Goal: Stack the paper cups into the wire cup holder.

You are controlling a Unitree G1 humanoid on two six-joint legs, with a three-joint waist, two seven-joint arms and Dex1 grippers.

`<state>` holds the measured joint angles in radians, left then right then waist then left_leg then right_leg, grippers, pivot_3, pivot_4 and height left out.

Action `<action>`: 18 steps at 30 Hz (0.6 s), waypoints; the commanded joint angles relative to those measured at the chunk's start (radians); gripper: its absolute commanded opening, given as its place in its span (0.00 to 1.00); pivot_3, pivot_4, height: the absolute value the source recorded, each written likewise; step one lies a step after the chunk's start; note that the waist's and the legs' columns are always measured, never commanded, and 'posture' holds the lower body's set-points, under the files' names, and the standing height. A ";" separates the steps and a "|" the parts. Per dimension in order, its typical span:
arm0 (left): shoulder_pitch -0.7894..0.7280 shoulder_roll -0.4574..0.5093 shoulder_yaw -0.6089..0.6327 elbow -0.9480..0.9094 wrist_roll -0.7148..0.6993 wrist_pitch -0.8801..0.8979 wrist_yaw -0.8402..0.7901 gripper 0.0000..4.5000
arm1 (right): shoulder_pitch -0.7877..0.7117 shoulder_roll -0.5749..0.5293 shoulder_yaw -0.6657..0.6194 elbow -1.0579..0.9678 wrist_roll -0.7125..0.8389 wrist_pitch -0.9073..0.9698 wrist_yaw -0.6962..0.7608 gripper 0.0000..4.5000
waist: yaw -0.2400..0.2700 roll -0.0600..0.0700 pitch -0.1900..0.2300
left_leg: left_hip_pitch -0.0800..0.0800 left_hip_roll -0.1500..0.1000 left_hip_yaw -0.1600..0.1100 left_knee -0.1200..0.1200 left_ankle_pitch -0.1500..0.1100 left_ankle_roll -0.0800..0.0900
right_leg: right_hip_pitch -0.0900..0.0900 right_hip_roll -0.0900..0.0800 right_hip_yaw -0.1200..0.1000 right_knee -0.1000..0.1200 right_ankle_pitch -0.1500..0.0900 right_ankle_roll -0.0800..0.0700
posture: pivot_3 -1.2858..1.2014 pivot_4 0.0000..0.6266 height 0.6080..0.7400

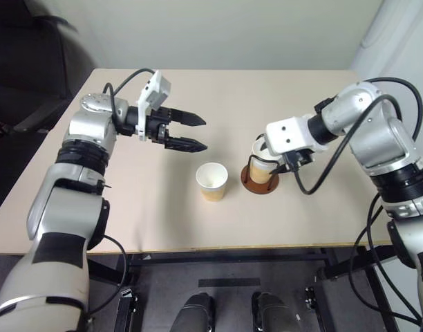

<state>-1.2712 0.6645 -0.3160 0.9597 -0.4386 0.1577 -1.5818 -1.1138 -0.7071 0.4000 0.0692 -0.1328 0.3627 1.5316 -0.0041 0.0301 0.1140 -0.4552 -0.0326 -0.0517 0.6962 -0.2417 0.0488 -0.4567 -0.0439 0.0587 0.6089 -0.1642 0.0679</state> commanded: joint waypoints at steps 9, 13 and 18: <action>-0.035 0.001 0.032 0.019 0.066 -0.036 -0.033 1.00 | -0.020 -0.020 -0.225 -0.192 0.263 0.436 -0.106 0.75 | 0.003 0.000 0.000 | 0.000 0.000 0.000 -0.002 0.000 -0.001 | 0.000 0.000 -0.001 0.000 -0.003 -0.004 | 0.52 0.24 1.00; -0.033 -0.008 -0.005 0.035 0.177 -0.186 -0.033 1.00 | 0.008 -0.066 -0.246 -0.241 0.309 0.484 -0.135 0.75 | 0.005 -0.001 0.000 | 0.000 0.000 0.000 -0.003 0.001 -0.002 | -0.001 0.001 -0.001 0.000 -0.004 -0.004 | 0.52 0.24 1.00; -0.050 -0.057 -0.004 0.088 0.300 -0.306 -0.021 1.00 | 0.023 -0.111 -0.247 -0.270 0.355 0.504 -0.164 0.75 | 0.006 -0.001 0.001 | 0.000 0.000 -0.002 -0.003 0.001 -0.002 | -0.001 0.000 0.000 0.001 -0.004 -0.001 | 0.52 0.24 1.00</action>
<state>-1.2811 0.6098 -0.3298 1.0441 -0.1694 -0.0998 -1.5816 -1.0790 -0.8016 0.1873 -0.1644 0.1987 0.8646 1.3820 0.0024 0.0293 0.1149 -0.4547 -0.0327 -0.0520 0.6931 -0.2408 0.0472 -0.4576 -0.0432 0.0579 0.6097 -0.1682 0.0664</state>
